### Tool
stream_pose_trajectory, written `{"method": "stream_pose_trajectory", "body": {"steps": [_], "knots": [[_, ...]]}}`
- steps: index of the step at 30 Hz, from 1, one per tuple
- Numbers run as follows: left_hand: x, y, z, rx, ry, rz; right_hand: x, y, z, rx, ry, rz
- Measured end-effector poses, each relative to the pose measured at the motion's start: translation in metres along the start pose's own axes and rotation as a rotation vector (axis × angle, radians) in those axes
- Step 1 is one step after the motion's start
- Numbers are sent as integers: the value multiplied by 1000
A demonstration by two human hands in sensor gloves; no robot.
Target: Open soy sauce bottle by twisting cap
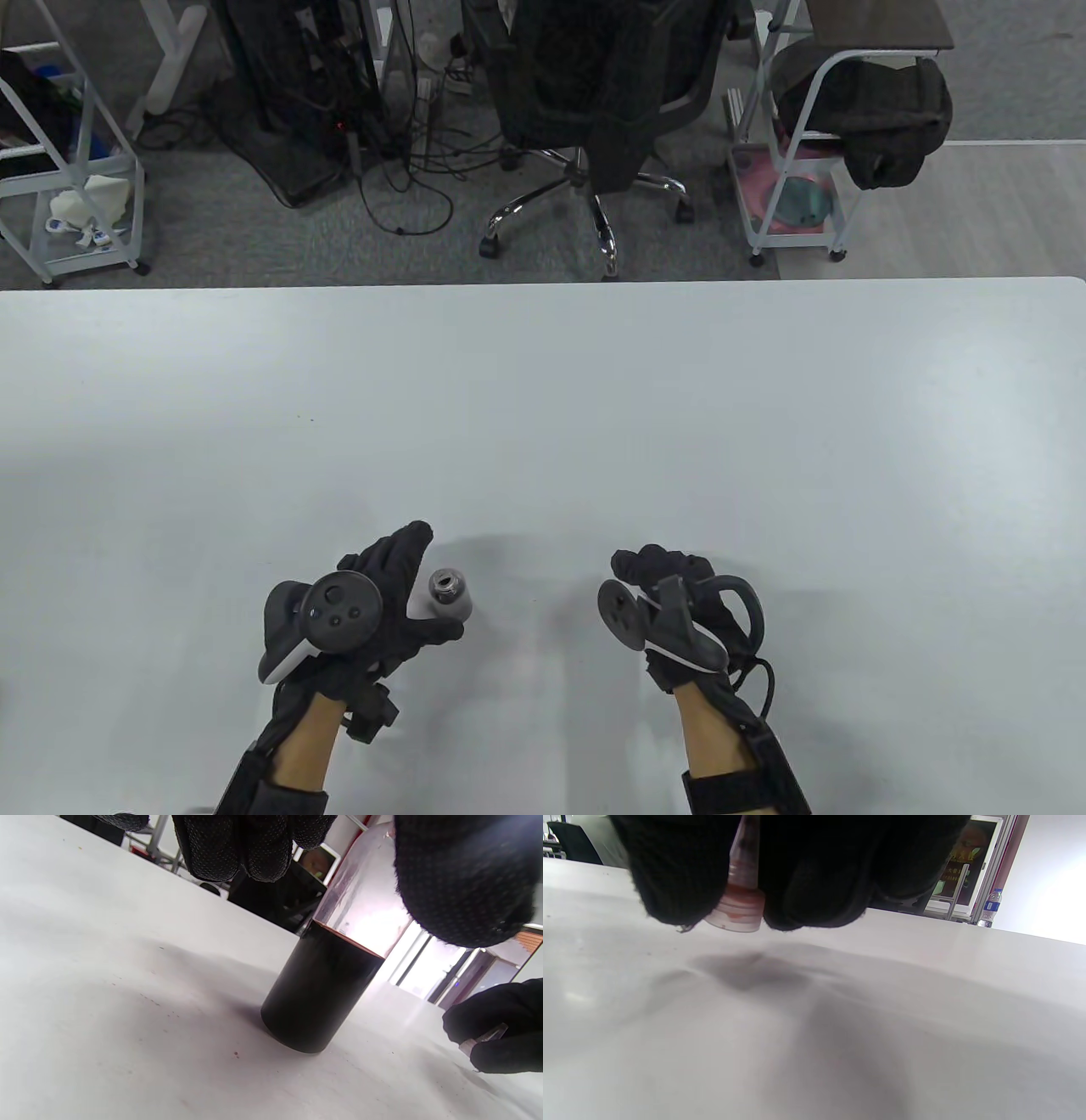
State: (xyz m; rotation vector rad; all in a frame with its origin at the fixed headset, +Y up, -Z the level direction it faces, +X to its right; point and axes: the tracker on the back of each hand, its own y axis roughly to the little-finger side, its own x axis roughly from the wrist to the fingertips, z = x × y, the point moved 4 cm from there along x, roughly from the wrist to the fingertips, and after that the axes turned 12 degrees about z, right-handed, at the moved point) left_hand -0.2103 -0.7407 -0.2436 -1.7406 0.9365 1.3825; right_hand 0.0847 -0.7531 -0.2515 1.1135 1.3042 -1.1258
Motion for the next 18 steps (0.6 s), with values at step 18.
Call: {"method": "stream_pose_trajectory", "body": {"steps": [18], "knots": [[-2,2,5,105,-39,0,3,3,13,-21,-66,16]]}}
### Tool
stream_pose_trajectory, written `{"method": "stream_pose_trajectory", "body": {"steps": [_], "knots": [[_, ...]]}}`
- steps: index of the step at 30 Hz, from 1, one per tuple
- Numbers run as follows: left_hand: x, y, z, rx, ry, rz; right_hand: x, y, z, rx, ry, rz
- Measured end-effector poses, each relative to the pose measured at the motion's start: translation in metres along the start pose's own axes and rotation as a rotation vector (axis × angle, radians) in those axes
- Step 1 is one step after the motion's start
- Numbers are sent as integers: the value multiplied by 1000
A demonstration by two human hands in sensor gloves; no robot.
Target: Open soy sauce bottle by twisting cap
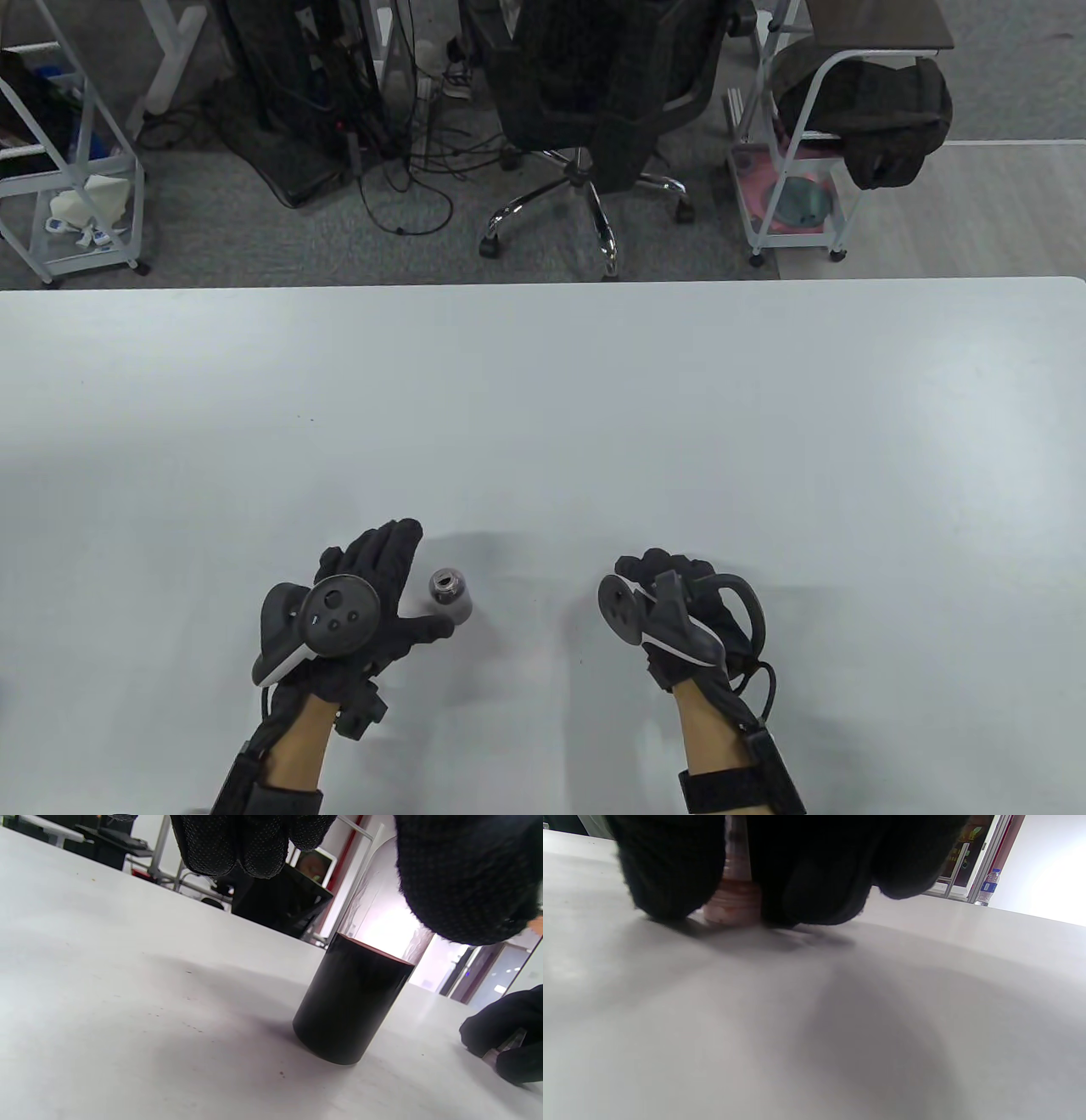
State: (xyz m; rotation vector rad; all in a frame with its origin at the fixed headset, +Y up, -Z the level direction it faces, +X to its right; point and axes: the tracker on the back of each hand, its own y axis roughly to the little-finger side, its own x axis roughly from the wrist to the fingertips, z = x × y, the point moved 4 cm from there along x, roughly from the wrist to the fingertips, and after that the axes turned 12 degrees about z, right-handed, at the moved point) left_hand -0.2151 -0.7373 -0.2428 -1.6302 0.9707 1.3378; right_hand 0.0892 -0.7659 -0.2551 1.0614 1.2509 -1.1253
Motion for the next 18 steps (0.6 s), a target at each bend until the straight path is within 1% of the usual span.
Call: {"method": "stream_pose_trajectory", "body": {"steps": [3,6,12,18], "knots": [[0,0,1,17,4,-1,-1,3,-3,21,8,5],[-2,1,4,36,-9,-2,-3,8,-12,71,45,6],[-8,4,18,35,-94,-22,-17,29,-39,262,191,16],[-16,11,34,-19,-173,-41,-32,54,-57,433,294,24]]}}
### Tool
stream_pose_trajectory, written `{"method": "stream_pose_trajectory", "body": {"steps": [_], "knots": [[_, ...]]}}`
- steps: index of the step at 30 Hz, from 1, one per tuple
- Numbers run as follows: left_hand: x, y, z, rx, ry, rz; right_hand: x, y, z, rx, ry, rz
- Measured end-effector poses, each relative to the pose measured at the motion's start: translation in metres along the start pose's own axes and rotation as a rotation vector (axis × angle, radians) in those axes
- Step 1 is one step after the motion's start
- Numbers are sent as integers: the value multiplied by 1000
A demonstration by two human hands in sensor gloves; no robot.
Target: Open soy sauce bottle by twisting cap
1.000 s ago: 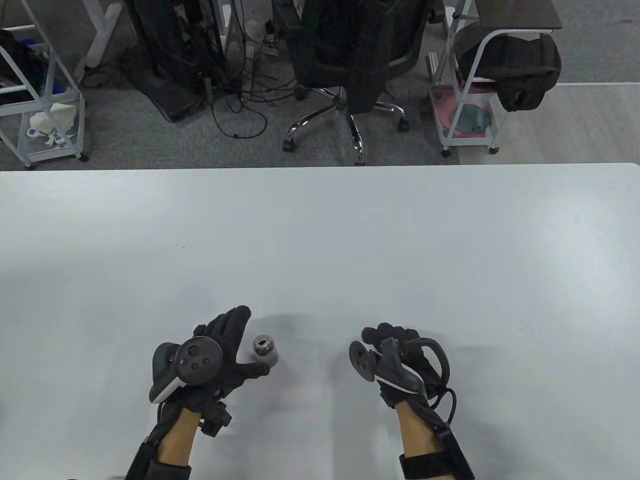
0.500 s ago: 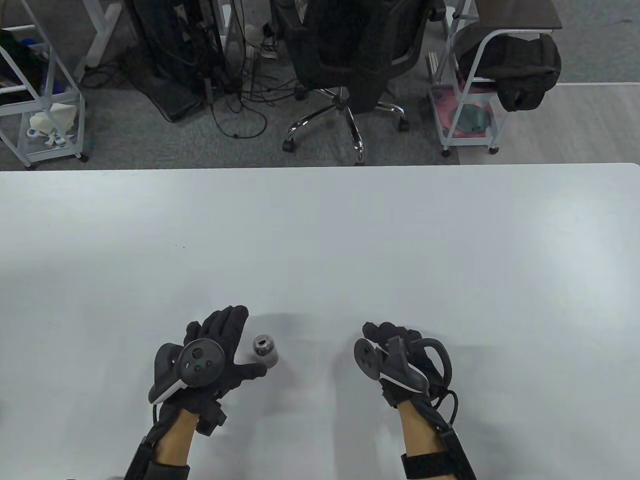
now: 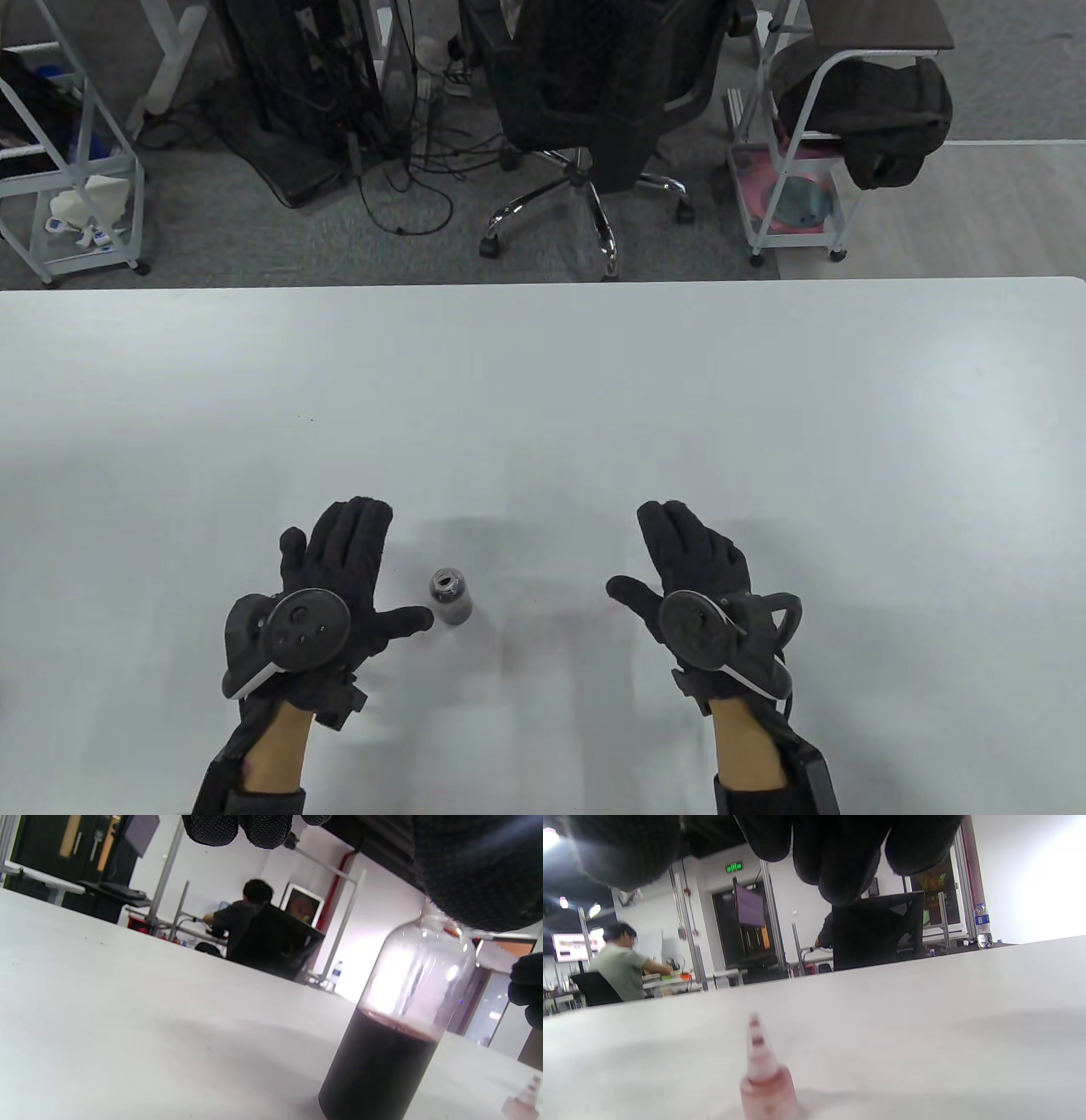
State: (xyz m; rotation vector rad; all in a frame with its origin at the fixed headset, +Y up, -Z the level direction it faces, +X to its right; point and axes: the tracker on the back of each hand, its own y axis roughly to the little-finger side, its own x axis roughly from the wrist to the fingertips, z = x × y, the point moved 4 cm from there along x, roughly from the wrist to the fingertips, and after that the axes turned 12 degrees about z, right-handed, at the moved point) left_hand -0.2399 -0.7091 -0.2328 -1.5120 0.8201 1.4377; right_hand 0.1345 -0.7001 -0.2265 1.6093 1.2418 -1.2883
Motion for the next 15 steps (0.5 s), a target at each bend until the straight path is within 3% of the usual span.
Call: {"method": "stream_pose_trajectory", "body": {"steps": [6,15], "knots": [[-1,4,4,-20,-16,-1,-6,-1,-17,54,72,-14],[1,3,-2,13,11,1,-8,-3,-16,43,68,-16]]}}
